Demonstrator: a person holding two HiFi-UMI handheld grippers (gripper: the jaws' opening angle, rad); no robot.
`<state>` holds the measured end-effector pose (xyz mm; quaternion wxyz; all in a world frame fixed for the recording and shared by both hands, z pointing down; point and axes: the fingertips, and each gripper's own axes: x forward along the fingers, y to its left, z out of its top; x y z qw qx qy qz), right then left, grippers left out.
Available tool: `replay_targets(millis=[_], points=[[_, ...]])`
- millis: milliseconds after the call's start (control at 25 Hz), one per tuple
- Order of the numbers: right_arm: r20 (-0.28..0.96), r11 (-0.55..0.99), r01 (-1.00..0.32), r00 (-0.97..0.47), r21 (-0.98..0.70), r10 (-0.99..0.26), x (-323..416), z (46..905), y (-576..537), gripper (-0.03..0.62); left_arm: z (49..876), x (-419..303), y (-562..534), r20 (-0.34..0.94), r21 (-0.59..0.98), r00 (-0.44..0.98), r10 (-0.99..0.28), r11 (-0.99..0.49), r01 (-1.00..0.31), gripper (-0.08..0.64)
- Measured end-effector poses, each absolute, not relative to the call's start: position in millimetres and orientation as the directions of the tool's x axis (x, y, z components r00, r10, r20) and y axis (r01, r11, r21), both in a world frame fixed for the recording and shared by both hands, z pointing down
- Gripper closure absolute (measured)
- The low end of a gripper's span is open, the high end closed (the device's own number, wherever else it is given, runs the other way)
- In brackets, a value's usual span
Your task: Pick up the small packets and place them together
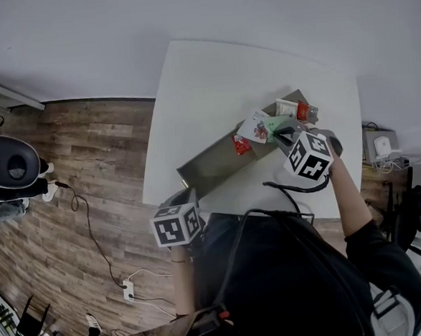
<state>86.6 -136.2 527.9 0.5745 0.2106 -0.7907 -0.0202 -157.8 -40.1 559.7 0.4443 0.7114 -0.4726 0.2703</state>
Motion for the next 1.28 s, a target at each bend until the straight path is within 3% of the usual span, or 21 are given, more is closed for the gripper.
replay_targets(millis=[480,640,960,1280], points=[[0.880,0.898,-0.318,-0.268,0.304,-0.392,87.4,523.0,-137.1,0.554,558.0,-155.3,-35.9,0.804,0.375,0.407,-0.434,-0.162,-0.913,0.560],[0.882,0.899,-0.321,-0.268,0.297,-0.387,88.2,522.1,-136.9,0.518,558.0,-155.4,-35.7,0.805,0.371,0.404,-0.434,-0.163,-0.914,0.560],[0.852,0.874,-0.356,-0.285,0.331,-0.439,93.2,507.8,-143.2,0.517,558.3,-155.3,-35.6,0.817,0.352,0.393,-0.422,-0.175,-0.920,0.560],[0.746,0.782,-0.529,-0.362,0.329,-0.559,110.7,466.6,-146.0,0.517,538.4,-129.6,-51.4,0.796,0.355,0.432,-0.424,-0.251,-0.900,0.560]])
